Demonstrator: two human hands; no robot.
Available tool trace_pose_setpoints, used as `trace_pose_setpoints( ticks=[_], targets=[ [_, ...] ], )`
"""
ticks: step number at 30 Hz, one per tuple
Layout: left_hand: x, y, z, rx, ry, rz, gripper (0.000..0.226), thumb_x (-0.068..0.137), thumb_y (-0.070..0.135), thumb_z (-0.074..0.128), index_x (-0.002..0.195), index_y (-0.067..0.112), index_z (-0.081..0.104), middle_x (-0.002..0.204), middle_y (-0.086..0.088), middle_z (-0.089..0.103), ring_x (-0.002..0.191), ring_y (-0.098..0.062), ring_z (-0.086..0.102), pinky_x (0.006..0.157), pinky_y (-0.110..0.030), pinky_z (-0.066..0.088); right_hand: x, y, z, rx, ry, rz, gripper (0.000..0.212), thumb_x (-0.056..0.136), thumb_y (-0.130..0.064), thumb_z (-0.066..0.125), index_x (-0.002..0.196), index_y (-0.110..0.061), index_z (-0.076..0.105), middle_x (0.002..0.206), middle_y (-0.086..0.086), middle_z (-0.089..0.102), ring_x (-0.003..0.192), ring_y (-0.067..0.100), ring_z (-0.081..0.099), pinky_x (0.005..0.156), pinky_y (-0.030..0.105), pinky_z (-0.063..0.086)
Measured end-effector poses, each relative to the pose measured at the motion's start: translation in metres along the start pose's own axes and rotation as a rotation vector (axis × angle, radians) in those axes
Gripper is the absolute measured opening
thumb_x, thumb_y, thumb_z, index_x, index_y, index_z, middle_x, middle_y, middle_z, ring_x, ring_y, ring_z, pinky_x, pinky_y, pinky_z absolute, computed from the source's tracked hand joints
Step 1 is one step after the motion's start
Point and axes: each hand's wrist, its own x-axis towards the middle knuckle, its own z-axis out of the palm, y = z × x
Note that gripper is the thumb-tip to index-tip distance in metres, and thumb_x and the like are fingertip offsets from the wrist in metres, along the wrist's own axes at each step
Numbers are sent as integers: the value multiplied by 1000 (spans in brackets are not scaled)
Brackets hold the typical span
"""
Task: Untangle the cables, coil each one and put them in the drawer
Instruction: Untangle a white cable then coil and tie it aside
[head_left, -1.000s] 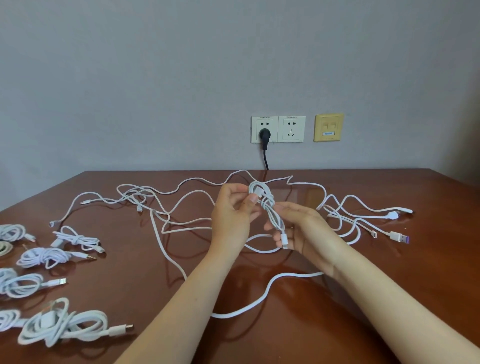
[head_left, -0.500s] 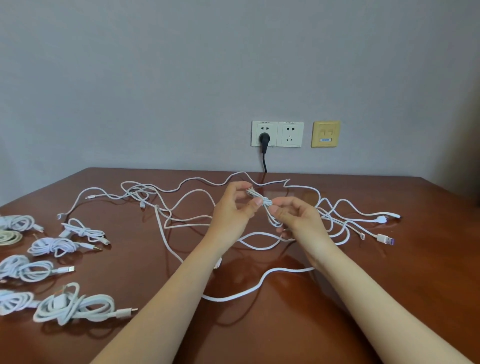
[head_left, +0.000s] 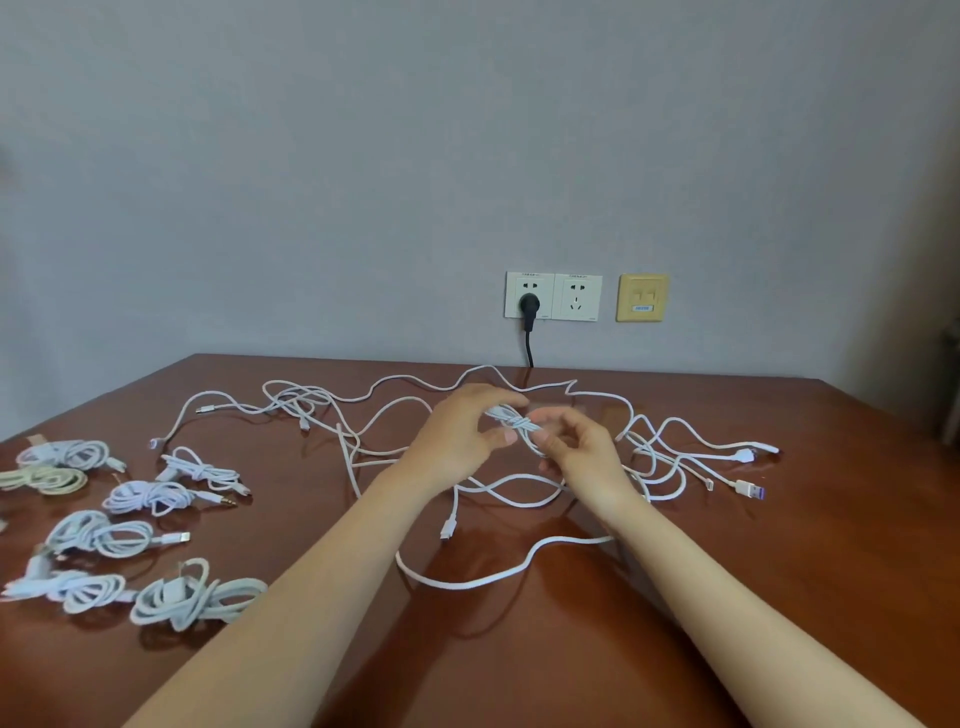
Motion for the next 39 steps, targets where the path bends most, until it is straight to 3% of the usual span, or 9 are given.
trace_pose_setpoints(
  ticks=[4,9,15,18,21,26,33,36,39],
  targets=[
    [-2,-3,-18,147,-78,34,41,86,9,63,124,22,58,124,0,49,116,-11,45,83,-7,22,5,-5,9,-53,2,-25,21,92,1,50,92,-18,60,69,-2,51,44,0,49,50,15,42],
    [-6,-11,-44,230,-56,9,32,88,13,61,119,19,61,120,-6,55,108,-17,51,85,-18,31,5,-20,33,-88,-66,-91,17,92,0,51,95,-15,59,66,-4,51,43,-2,48,55,18,42],
    [-22,-27,-82,291,-92,-43,27,87,16,64,114,18,64,112,-1,59,103,-15,52,75,-16,28,7,-28,70,-81,-148,-90,18,90,-1,54,89,-18,61,68,0,52,51,7,49,54,19,41],
    [-31,-37,-100,313,-168,-123,27,86,18,65,113,21,64,112,5,60,99,-8,49,80,-17,31,5,-27,91,-104,-188,-71,25,88,-2,56,80,-26,60,69,1,53,52,9,50,59,25,42],
    [-38,-48,-117,334,-227,-186,25,85,20,67,110,21,65,111,3,62,103,-10,52,84,-20,34,1,-28,109,-57,-268,-17,25,89,1,54,79,-22,58,69,0,50,48,4,51,48,16,42],
    [-50,-59,-139,326,-320,-279,19,83,13,69,96,25,63,103,2,67,102,-15,60,94,-29,45,-5,-35,130,-62,-347,-8,16,89,4,53,94,-11,58,74,-1,50,57,12,56,54,16,50],
    [-61,-47,-169,342,-214,-317,21,82,14,69,102,21,66,99,7,63,96,-12,57,85,-23,39,-8,-48,152,12,-301,-86,20,84,5,58,80,-15,60,73,2,58,49,6,58,52,19,51],
    [-68,-49,-175,349,-346,-390,22,82,11,70,102,19,65,100,2,66,96,-16,61,82,-22,44,-14,-50,157,-4,-388,-45,23,83,3,62,75,-19,59,71,1,59,54,11,61,51,19,50],
    [-76,-58,-175,403,-506,-458,25,80,13,71,103,22,65,105,3,66,96,-14,62,81,-20,46,-21,-45,160,-253,-483,-62,19,79,-2,68,76,-20,60,68,-4,60,58,6,58,57,17,47]
  ],
)
